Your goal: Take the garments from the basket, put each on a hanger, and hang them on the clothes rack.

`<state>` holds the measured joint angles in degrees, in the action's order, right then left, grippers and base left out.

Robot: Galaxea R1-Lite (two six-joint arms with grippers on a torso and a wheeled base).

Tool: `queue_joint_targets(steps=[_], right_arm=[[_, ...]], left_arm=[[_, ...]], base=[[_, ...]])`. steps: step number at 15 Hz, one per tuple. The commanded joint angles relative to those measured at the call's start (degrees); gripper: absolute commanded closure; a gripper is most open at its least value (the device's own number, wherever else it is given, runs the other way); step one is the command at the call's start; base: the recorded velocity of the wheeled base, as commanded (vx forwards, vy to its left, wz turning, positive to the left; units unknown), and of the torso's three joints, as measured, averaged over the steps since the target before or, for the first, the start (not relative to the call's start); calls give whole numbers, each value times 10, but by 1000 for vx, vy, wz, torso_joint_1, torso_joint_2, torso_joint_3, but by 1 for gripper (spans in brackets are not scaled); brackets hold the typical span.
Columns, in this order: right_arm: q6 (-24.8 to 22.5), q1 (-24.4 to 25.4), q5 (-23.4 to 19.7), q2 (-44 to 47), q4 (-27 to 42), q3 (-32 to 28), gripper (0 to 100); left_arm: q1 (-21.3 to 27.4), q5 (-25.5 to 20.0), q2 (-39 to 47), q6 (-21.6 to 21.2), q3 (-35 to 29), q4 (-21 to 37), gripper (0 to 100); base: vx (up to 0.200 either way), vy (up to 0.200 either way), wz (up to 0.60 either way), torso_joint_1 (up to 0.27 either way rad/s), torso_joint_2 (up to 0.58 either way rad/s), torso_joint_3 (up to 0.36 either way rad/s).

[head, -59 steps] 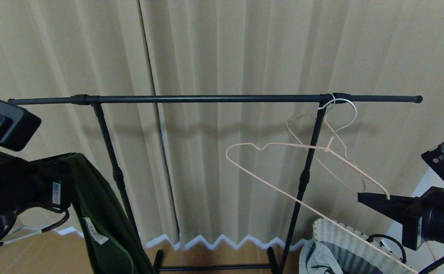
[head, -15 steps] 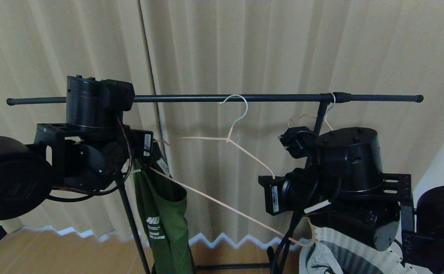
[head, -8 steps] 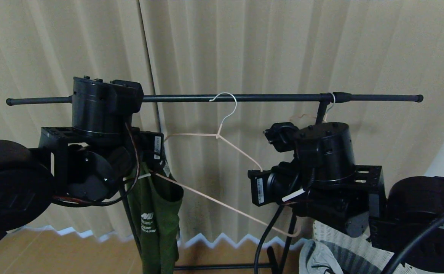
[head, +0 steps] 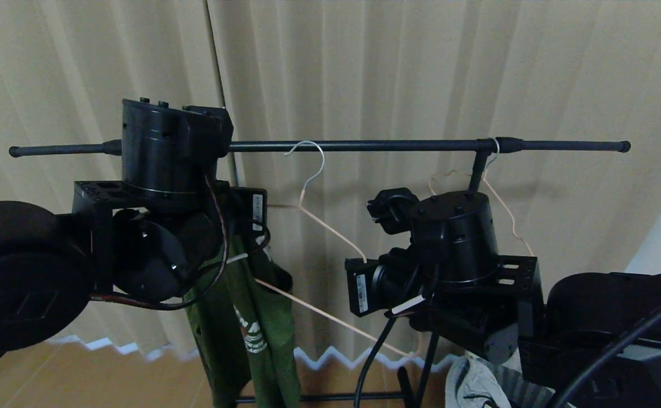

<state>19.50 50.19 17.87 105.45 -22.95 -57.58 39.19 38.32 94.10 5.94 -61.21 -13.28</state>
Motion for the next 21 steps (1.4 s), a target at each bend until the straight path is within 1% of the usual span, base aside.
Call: queue_joint_targets(steps=[1, 4, 6, 7, 8, 9, 10, 13, 16, 17, 20, 21], right_arm=[[-2, 2, -1, 6, -10, 4, 100], [-2, 2, -2, 6, -17, 5, 100], [-2, 1, -3, 6, -17, 5, 100], [-2, 1, -4, 6, -17, 5, 100], [-2, 0, -14, 2, -17, 7, 100], [-2, -1, -21, -2, -17, 11, 100], [-3, -4, -22, -5, -18, 12, 100], [-3, -11, -23, -24, -24, 12, 100], [-12, -11, -34, -46, -32, 28, 100], [-13, -11, -37, -51, -39, 33, 100], [-33, -18, -40, -71, -72, 58, 100], [-40, -25, -41, -80, -80, 69, 100]], left_arm=[[26, 0, -1, 0, -5, 0, 100], [40, -18, -1, -2, -4, -1, 100], [43, -79, -17, -2, 8, 0, 100], [43, -99, -25, -4, 17, 0, 100], [42, -133, -38, -12, 37, -1, 100], [39, -150, -52, -25, 57, -1, 100], [34, -154, -61, -34, 76, -3, 100], [33, -167, -87, -41, 112, -3, 100], [33, -168, -98, -42, 132, -4, 100], [34, -168, -99, -42, 136, -4, 0], [40, -173, -115, -43, 147, -6, 0], [42, -189, -132, -44, 159, -7, 0]], base=[[0, 0, 0, 0, 0, 0], [0, 0, 0, 0, 0, 0], [0, 0, 0, 0, 0, 0], [0, 0, 0, 0, 0, 0], [0, 0, 0, 0, 0, 0], [0, 0, 0, 0, 0, 0], [0, 0, 0, 0, 0, 0], [0, 0, 0, 0, 0, 0], [0, 0, 0, 0, 0, 0], [0, 0, 0, 0, 0, 0], [0, 0, 0, 0, 0, 0], [0, 0, 0, 0, 0, 0]])
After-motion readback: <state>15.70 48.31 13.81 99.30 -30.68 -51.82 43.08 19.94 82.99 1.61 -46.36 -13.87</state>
